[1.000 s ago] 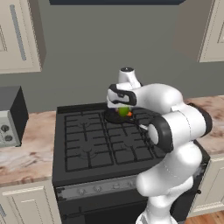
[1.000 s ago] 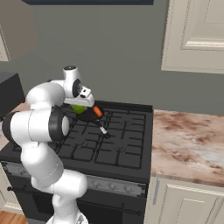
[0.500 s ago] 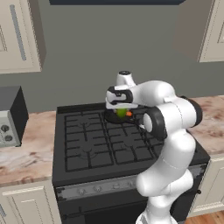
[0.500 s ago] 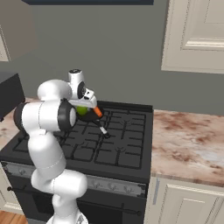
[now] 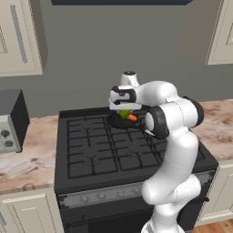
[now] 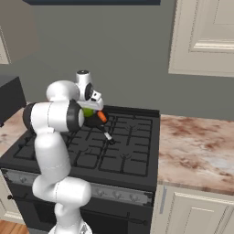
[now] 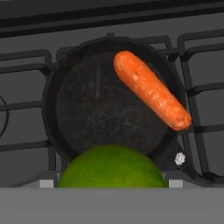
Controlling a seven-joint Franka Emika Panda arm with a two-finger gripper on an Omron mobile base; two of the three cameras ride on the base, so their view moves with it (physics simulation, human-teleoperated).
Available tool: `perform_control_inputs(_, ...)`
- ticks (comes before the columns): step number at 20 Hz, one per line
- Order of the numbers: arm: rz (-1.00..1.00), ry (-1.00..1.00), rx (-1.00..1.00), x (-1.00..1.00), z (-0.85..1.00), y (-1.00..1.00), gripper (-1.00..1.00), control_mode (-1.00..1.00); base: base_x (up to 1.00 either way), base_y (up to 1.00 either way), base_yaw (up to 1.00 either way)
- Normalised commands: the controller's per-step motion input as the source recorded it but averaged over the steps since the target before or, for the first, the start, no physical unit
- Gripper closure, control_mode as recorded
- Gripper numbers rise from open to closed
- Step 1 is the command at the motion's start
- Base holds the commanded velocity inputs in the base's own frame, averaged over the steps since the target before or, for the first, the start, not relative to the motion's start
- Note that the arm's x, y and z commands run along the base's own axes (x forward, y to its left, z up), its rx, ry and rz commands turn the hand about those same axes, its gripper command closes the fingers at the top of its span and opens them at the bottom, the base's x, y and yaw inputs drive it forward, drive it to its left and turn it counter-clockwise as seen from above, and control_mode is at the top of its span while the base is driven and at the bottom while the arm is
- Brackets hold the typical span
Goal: Put the carrot and lime in the pan. Then turn on the rear center burner and set the heat to medium.
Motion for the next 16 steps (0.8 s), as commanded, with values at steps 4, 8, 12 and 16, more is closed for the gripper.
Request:
perform_control_inputs(4, 0.00, 0.05, 0.00, 0.33, -0.10, 0.00, 1.00, -1.00, 0.00, 0.00, 0.00)
perform_control_inputs(8, 0.00, 0.04, 0.00, 0.22, -0.20, 0.00, 1.00, -1.00, 0.00, 0.00, 0.00)
perform_control_inputs(12, 0.00, 0.02, 0.00, 0.10, -0.29, 0.00, 1.00, -1.00, 0.00, 0.00, 0.00)
perform_control_inputs(16, 0.00, 0.01, 0.00, 0.06, -0.31, 0.00, 1.00, -1.00, 0.00, 0.00, 0.00)
